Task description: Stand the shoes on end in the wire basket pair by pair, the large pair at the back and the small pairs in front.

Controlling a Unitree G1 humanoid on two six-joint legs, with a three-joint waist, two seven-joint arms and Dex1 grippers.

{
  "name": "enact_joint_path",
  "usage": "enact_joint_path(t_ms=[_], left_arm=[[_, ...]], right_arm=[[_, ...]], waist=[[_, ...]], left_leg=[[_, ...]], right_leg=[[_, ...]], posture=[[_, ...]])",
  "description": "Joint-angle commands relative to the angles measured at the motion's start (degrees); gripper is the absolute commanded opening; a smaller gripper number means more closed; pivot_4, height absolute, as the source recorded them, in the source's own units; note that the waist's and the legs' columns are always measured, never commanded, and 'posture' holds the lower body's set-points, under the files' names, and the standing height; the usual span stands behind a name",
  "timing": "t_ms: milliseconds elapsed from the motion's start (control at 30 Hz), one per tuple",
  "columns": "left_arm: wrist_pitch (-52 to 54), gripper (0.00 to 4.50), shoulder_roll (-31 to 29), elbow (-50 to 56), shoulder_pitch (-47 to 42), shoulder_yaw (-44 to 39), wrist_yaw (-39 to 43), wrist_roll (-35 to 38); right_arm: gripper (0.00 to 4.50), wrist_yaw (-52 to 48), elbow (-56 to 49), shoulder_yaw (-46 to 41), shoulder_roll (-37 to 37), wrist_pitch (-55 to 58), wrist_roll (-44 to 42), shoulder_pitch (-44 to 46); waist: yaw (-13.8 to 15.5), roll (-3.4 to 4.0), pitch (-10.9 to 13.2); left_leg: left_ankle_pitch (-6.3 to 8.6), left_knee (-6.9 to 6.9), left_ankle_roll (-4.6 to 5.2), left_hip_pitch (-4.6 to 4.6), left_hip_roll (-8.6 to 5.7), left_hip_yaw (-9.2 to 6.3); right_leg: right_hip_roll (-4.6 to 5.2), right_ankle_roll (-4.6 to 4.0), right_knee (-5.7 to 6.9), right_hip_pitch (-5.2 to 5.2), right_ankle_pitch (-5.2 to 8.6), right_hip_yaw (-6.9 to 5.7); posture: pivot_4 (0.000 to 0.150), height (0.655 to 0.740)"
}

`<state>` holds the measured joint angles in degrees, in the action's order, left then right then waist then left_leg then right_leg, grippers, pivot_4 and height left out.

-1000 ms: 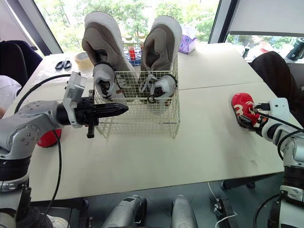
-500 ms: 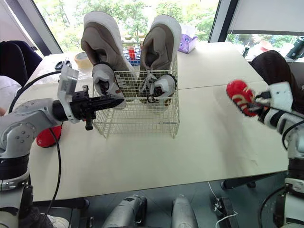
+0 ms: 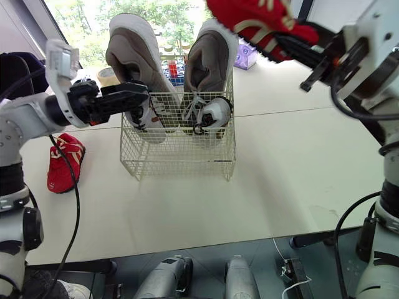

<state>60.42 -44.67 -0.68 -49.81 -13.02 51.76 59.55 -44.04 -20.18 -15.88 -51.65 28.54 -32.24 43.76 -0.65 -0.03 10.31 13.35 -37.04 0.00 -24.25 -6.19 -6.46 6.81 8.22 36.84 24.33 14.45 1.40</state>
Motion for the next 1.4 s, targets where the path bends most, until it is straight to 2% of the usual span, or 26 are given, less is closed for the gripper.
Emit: enact_joint_path(t_ms=[33, 167, 367, 667, 700, 733, 900, 933, 967, 1067, 1200, 1233, 1400], left_arm=[[1.4, 4.47, -3.5, -2.6, -4.0, -3.8, 3.0, 2.1], [4.3, 4.47, -4.9, -8.2, -8.2, -5.8, 5.0, 4.3], [7.5, 4.47, -3.9, -8.4, -9.1, -4.1, 7.3, 4.6], [10.8, 4.47, -1.3, -4.8, -6.9, -0.5, 8.5, 3.7], [10.8, 3.95, -0.8, -4.8, -6.7, 0.1, 8.3, 3.3], [10.6, 3.64, -0.5, -4.9, -6.5, 0.6, 8.1, 2.9], [11.4, 1.11, 1.1, -4.2, -4.9, 1.2, 7.9, 3.3], [12.0, 0.74, 1.6, -3.9, -4.2, 0.6, 7.3, 4.3], [12.5, 0.26, 2.1, -3.7, -3.4, -0.3, 6.6, 5.2], [13.4, 0.22, 3.9, -2.9, -0.8, -3.6, 3.2, 7.2], [10.9, 0.22, 8.0, 0.8, 4.2, -10.5, -4.7, 11.3], [10.3, 0.22, 9.2, 2.2, 5.3, -11.9, -6.5, 12.9], [6.5, 0.22, 15.4, 10.2, 10.6, -14.7, -14.9, 18.9]], right_arm=[[0.47, -2.9, -3.6, 2.1, -0.1, -4.3, 0.2, 2.5], [0.47, -8.4, -1.5, 8.6, 0.2, -12.6, 5.7, 4.0], [0.47, -14.5, 2.0, 14.7, 2.1, -20.8, 10.1, 5.0], [0.47, -18.4, 5.3, 17.5, 4.8, -24.4, 11.9, 7.0], [0.47, -18.7, 5.1, 17.6, 5.0, -24.4, 11.8, 7.0], [0.47, -19.0, 4.9, 17.7, 5.1, -24.3, 11.7, 7.1], [0.47, -19.6, 3.6, 17.7, 5.4, -23.4, 11.6, 6.6], [0.47, -19.2, 3.2, 17.4, 5.4, -22.4, 11.4, 6.4], [0.83, -18.4, 2.8, 16.8, 5.4, -20.2, 10.5, 6.0], [2.17, -17.0, 0.7, 14.0, 4.0, -9.7, 4.6, 4.2], [4.11, -10.3, -1.6, 3.5, 1.6, 11.4, -12.6, -0.4], [4.46, -8.6, -1.6, 0.9, 1.5, 15.3, -17.1, -1.5], [4.46, 6.4, 0.4, -9.4, 8.6, 25.3, -36.0, -8.5]], waist=[[-0.1, 0.0, 0.0], [-0.2, 0.0, 0.0], [-0.2, -0.01, 0.0], [-0.2, -0.02, 0.0], [-0.2, -0.02, 0.0], [-0.2, -0.02, 0.0], [-0.2, -0.02, 0.0], [-0.2, -0.02, 0.0], [-0.2, -0.02, 0.0], [-0.2, -0.02, 0.0], [0.2, -0.04, 0.0], [0.2, -0.04, 0.0], [0.2, -0.1, 0.0]], left_leg=[[0.0, 0.0, 0.0, -0.01, 0.0, 0.0], [-0.01, 0.01, -0.01, -0.04, 0.0, 0.01], [-0.04, -0.02, -0.07, -0.04, -0.01, 0.01], [-0.26, -0.02, -0.44, -0.05, 0.0, 0.01], [-0.26, -0.02, -0.44, -0.05, 0.0, 0.01], [-0.26, -0.01, -0.45, -0.05, 0.0, 0.0], [-0.27, 0.0, -0.46, -0.05, 0.0, -0.01], [-0.27, 0.01, -0.46, -0.05, 0.0, -0.01], [-0.27, 0.01, -0.46, -0.05, 0.0, -0.01], [-0.27, 0.0, -0.46, -0.05, 0.01, -0.03], [-0.27, -0.03, -0.45, -0.12, 0.0, -0.12], [-0.26, -0.03, -0.45, -0.13, -0.01, -0.12], [-0.06, -0.02, -0.1, -0.1, 0.02, -0.14]], right_leg=[[0.0, 0.0, 0.01, 0.02, 0.0, 0.0], [-0.01, 0.0, 0.06, 0.11, 0.0, 0.0], [-0.01, 0.0, 0.12, 0.11, 0.0, 0.0], [-0.01, 0.0, 0.15, 0.14, 0.0, 0.01], [-0.01, 0.0, 0.15, 0.14, 0.0, 0.02], [-0.01, 0.0, 0.15, 0.14, 0.0, 0.02], [-0.02, -0.01, 0.17, 0.16, 0.01, 0.02], [-0.02, -0.01, 0.17, 0.16, 0.01, 0.02], [-0.02, -0.01, 0.17, 0.17, 0.01, 0.02], [-0.01, -0.01, 0.18, 0.17, 0.01, 0.03], [0.02, -0.03, 0.13, 0.15, 0.01, 0.02], [0.04, -0.03, 0.14, 0.15, 0.01, 0.02], [0.04, -0.05, 0.13, 0.11, 0.0, 0.02]], posture=[[0.15, 0.74], [0.15, 0.74], [0.15, 0.74], [0.15, 0.74], [0.15, 0.74], [0.15, 0.74], [0.15, 0.74], [0.15, 0.74], [0.15, 0.74], [0.15, 0.74], [0.15, 0.74], [0.15, 0.74], [0.15, 0.74]])
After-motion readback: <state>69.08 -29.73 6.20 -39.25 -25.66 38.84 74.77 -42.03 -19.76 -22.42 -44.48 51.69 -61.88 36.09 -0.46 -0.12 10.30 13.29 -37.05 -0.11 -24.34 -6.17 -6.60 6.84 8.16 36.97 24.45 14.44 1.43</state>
